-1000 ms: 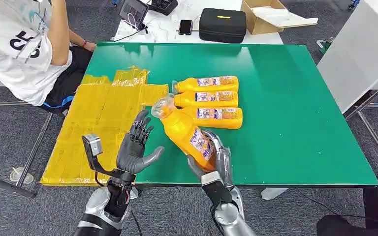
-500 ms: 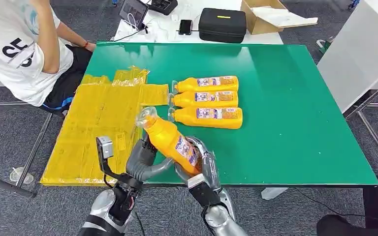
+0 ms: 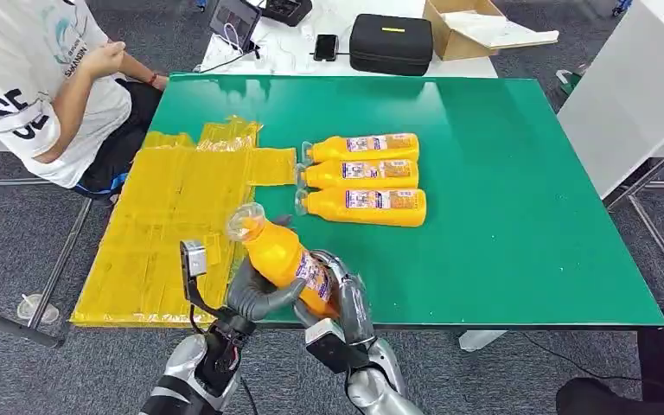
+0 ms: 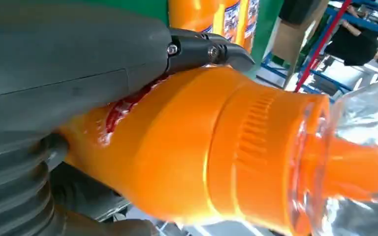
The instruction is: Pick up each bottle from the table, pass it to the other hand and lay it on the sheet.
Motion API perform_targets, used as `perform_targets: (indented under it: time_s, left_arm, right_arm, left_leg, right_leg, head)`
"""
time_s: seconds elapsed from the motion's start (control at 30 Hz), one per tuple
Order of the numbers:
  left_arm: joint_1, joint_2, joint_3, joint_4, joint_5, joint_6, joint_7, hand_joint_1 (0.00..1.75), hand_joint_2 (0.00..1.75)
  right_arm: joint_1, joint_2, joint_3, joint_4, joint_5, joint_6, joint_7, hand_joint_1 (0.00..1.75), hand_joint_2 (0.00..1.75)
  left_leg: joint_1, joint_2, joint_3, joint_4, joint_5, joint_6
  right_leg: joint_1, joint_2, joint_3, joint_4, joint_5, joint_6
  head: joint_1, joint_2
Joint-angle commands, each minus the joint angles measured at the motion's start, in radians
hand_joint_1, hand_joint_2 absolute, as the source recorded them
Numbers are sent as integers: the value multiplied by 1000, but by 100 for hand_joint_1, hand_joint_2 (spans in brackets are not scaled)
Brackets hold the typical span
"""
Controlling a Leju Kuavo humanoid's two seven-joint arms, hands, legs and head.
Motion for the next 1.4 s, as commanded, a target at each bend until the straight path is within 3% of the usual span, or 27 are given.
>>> perform_targets:
  time_s: [0.03,0.33,0.37,0.4,0.43,0.6,1.13,1.17,1.2,1.23,1.27,1.33,1.4]
  left_arm:
    - [-57,32,-70,90,-27,24,8,0,175]
    - [-43,12,-16,44,51,-10,-22,3,175]
    - [-33,5,1,18,68,-6,-34,152,175]
    - [-33,5,1,18,68,-6,-34,175,175]
    - [-16,-3,17,-23,116,-25,-6,175,175]
    - [5,-11,32,-63,178,-35,28,175,175]
    - [17,-4,11,-77,134,16,13,175,175]
    - [16,-3,11,-86,117,30,-1,175,175]
    - [16,-3,11,-86,117,30,-1,175,175]
    - [17,-4,18,-99,83,74,-25,175,175]
    - [21,0,28,-128,8,155,-68,175,175]
    - [24,0,50,-161,-50,224,-90,175,175]
    - [25,-5,94,-209,-176,384,-137,175,175]
  right_arm:
    - [-44,-6,86,55,1,-1,2,175,175]
    - [-45,2,87,89,-8,29,2,175,175]
    - [-45,3,83,94,-12,34,2,175,175]
    - [-45,3,83,94,-12,34,2,175,175]
    - [-46,5,79,101,-13,41,2,175,175]
    - [-49,11,69,128,-3,56,2,175,175]
    - [-49,21,41,136,10,62,2,175,175]
    - [-47,21,38,130,10,65,2,154,175]
    - [-47,21,38,130,10,65,2,0,175]
    - [-41,24,25,112,1,72,2,0,175]
    - [-28,21,3,68,-28,124,2,0,0]
    - [-10,16,-25,6,-26,145,2,0,0]
    - [33,9,-74,-148,-28,164,2,0,0]
  left_leg:
    - [0,1,3,-1,-1,0]
    - [1,1,3,0,-1,0]
    - [1,1,5,0,-2,0]
    - [1,1,4,0,-1,0]
    - [1,2,9,0,-3,1]
    - [1,1,6,0,-2,1]
    - [1,-1,4,0,-1,0]
    - [1,-1,3,0,-1,0]
    - [0,-1,2,0,0,0]
    - [1,0,4,0,-1,0]
    - [1,-1,2,0,-1,0]
    - [0,0,2,0,-1,0]
    - [1,0,1,1,-1,0]
  right_leg:
    - [0,0,3,-1,0,-1]
    - [1,-1,3,-1,-1,-2]
    - [1,-1,5,-1,-1,-2]
    - [1,0,4,-1,-1,-2]
    - [2,0,9,-1,-3,-3]
    - [2,-1,6,-1,-2,-2]
    - [1,-3,4,-1,-2,-2]
    - [1,-2,3,-1,-1,-2]
    - [1,-2,2,-1,-1,-1]
    - [1,-2,4,-1,-1,-2]
    - [1,-2,2,0,-1,-1]
    - [1,-2,2,0,-1,-2]
    - [2,-2,2,0,-1,-2]
  head:
    - [0,0]
    - [0,0]
    - [0,0]
    - [0,0]
    - [0,0]
    - [0,0]
    - [0,0]
    - [0,0]
    - [0,0]
    - [0,0]
    - [0,0]
    - [0,0]
    - [0,0]
